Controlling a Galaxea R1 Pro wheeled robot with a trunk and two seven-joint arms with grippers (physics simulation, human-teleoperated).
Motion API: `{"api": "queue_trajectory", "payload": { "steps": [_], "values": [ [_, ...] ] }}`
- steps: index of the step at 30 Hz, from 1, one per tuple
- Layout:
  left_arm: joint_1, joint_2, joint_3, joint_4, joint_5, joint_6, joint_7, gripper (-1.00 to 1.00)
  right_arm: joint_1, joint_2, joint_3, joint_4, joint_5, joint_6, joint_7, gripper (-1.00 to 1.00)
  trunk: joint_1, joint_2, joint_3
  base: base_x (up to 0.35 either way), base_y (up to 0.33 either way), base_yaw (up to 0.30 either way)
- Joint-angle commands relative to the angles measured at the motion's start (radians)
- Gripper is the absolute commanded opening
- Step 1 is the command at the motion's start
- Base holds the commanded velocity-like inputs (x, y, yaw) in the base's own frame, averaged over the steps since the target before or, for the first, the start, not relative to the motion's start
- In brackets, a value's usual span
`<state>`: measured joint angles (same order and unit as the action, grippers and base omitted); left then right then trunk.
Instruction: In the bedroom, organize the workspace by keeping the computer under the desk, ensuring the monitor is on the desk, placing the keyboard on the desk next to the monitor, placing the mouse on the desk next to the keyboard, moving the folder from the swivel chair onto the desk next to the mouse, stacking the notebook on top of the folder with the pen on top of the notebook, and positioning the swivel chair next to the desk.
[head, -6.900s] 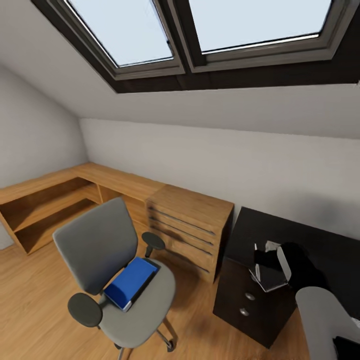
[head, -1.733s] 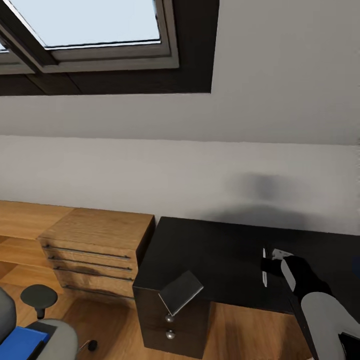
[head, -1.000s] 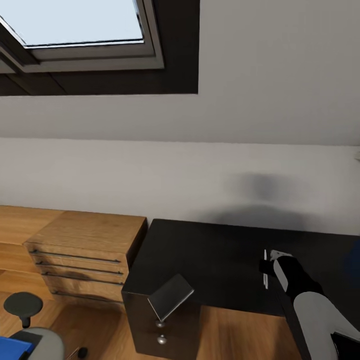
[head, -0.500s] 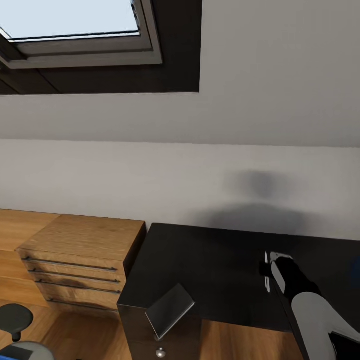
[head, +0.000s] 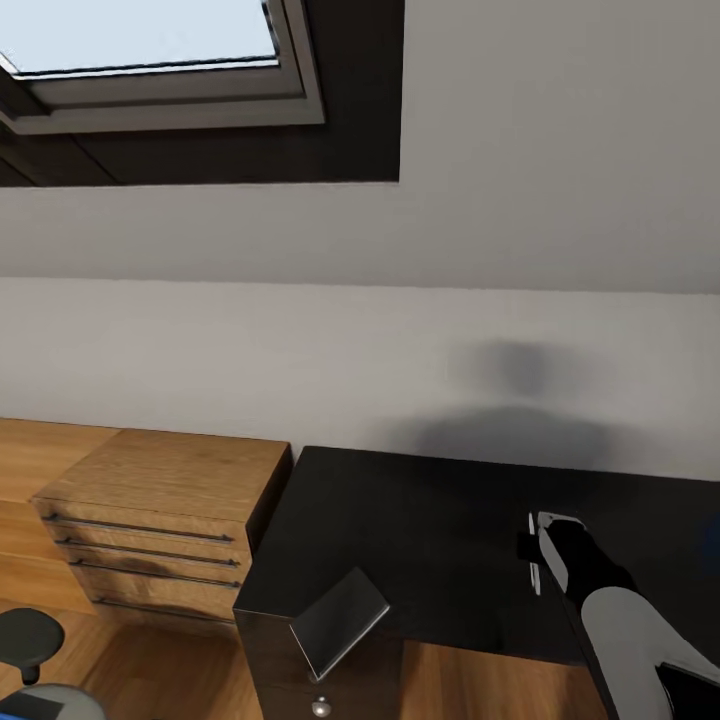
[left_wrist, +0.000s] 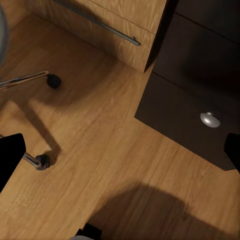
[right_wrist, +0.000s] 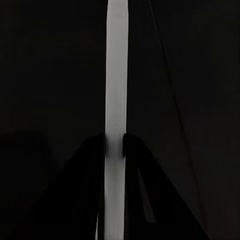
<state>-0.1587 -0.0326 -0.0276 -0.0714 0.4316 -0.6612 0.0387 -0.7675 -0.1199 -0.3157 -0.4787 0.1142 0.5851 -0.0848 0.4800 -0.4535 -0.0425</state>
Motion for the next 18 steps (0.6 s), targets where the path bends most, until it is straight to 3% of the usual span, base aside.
{"api": "queue_trajectory", "payload": {
  "steps": [1, 18],
  "values": [
    [-0.001, -0.001, -0.003, 0.0, 0.001, -0.003, 0.004, 1.0, -0.001, 0.001, -0.004, 0.0, 0.009, 0.005, 0.004, -1.0, 0.004, -0.009, -0.005, 0.0, 0.0, 0.0],
    [-0.001, -0.001, -0.003, 0.0, 0.0, -0.007, 0.004, 1.0, -0.001, 0.001, 0.0, 0.001, 0.004, 0.003, 0.012, -1.0, 0.07, -0.128, -0.059, 0.0, 0.0, 0.0]
  ]
}}
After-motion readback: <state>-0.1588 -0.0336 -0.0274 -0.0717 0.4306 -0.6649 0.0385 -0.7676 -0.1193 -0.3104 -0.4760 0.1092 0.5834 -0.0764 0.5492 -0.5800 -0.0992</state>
